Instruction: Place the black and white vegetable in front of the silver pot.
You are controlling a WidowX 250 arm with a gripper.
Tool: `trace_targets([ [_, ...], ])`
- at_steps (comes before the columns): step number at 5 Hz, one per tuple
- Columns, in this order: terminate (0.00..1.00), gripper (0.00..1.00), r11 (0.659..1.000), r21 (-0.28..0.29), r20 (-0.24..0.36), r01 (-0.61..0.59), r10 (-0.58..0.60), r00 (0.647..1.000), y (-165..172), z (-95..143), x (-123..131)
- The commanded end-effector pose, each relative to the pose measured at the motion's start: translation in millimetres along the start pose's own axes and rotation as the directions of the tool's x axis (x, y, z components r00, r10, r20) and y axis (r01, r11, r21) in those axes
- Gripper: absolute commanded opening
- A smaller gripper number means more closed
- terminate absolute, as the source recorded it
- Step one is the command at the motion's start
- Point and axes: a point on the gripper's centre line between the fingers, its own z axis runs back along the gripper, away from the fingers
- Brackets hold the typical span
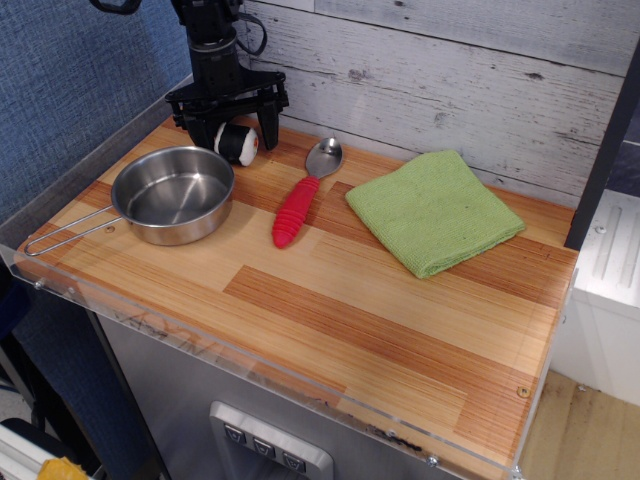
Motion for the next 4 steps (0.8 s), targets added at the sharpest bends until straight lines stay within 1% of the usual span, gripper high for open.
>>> trace_targets([
  [1,0.00,1.00,0.998,-0.069,0.155,0.012,-0.001,0.988,-10,82,8],
  [2,0.00,1.00,0.994,-0.106,0.173,0.027,-0.008,0.985,-16,99,3],
  [3,0.00,1.00,0.989,-0.136,0.192,0.059,-0.032,0.981,-25,129,-8],
  [4,0.00,1.00,0.984,-0.151,0.205,0.090,-0.057,0.977,-32,148,-20],
])
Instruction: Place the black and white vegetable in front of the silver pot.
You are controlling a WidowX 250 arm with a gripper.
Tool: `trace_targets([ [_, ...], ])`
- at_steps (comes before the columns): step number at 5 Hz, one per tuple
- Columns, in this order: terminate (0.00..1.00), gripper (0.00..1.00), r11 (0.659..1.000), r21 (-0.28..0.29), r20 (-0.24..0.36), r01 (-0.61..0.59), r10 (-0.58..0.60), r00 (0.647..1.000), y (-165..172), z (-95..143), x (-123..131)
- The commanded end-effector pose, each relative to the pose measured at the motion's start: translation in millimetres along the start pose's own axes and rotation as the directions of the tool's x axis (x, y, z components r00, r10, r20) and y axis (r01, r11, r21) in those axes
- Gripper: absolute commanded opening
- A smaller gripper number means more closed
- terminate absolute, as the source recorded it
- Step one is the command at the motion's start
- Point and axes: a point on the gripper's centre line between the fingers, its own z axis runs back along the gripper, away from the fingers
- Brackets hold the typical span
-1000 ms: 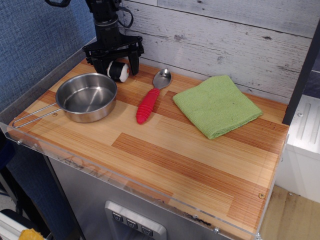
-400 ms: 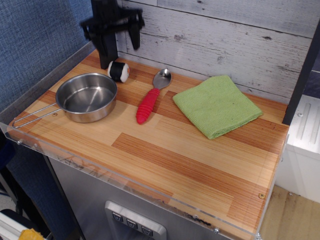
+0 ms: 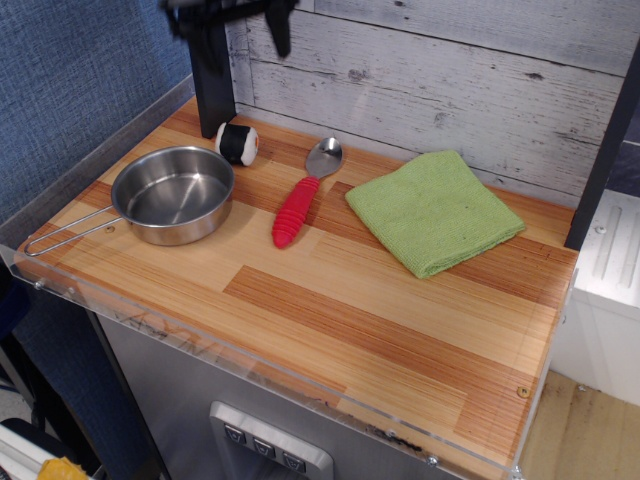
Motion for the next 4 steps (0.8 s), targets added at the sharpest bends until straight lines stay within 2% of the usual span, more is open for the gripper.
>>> trace_targets([
  [1,0.00,1.00,0.998,-0.034,0.067,0.058,-0.056,0.996,-10.9,50.4,-17.9],
  [3,0.00,1.00,0.998,-0.034,0.067,0.058,-0.056,0.996,-10.9,50.4,-17.9],
  [4,1.00,1.00,0.998,-0.034,0.067,0.058,-0.056,0.996,-10.9,50.4,-17.9],
])
